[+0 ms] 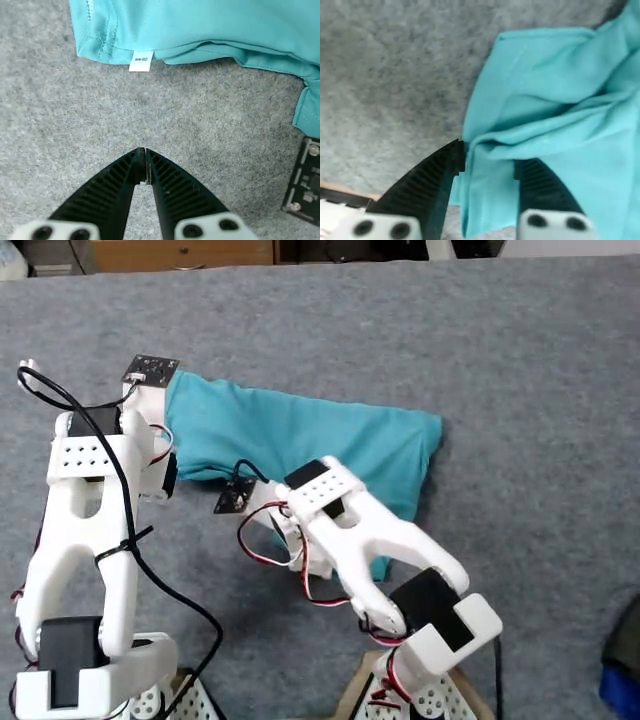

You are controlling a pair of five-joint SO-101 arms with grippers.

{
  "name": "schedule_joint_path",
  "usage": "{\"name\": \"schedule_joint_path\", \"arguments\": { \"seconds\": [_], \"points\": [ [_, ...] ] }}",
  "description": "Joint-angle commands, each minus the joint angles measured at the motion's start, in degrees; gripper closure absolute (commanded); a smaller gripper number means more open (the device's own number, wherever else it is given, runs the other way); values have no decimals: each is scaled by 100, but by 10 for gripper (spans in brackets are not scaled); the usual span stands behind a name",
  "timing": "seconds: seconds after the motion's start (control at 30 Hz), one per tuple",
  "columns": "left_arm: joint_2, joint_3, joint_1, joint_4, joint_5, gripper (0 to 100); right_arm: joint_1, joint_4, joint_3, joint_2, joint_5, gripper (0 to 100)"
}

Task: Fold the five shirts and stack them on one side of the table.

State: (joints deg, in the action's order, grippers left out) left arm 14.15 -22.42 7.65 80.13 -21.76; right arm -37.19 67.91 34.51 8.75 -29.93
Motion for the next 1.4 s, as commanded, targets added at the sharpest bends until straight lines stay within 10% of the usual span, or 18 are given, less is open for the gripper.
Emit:
{"name": "schedule_joint_path", "arguments": {
  "seconds": [0.0, 0.4, 0.77, 1.37],
  "points": [
    [233, 18, 44, -18, 35, 980, 66, -211, 31, 523, -88, 940],
    [233, 18, 44, -18, 26, 980, 752, 79, -391, 497, -88, 991],
    [233, 18, 44, -9, 18, 980, 1701, 2101, -3582, 541, -431, 991],
    [233, 18, 44, -9, 18, 980, 2501, 2259, -6765, 2413, -1371, 984]
  ]
}}
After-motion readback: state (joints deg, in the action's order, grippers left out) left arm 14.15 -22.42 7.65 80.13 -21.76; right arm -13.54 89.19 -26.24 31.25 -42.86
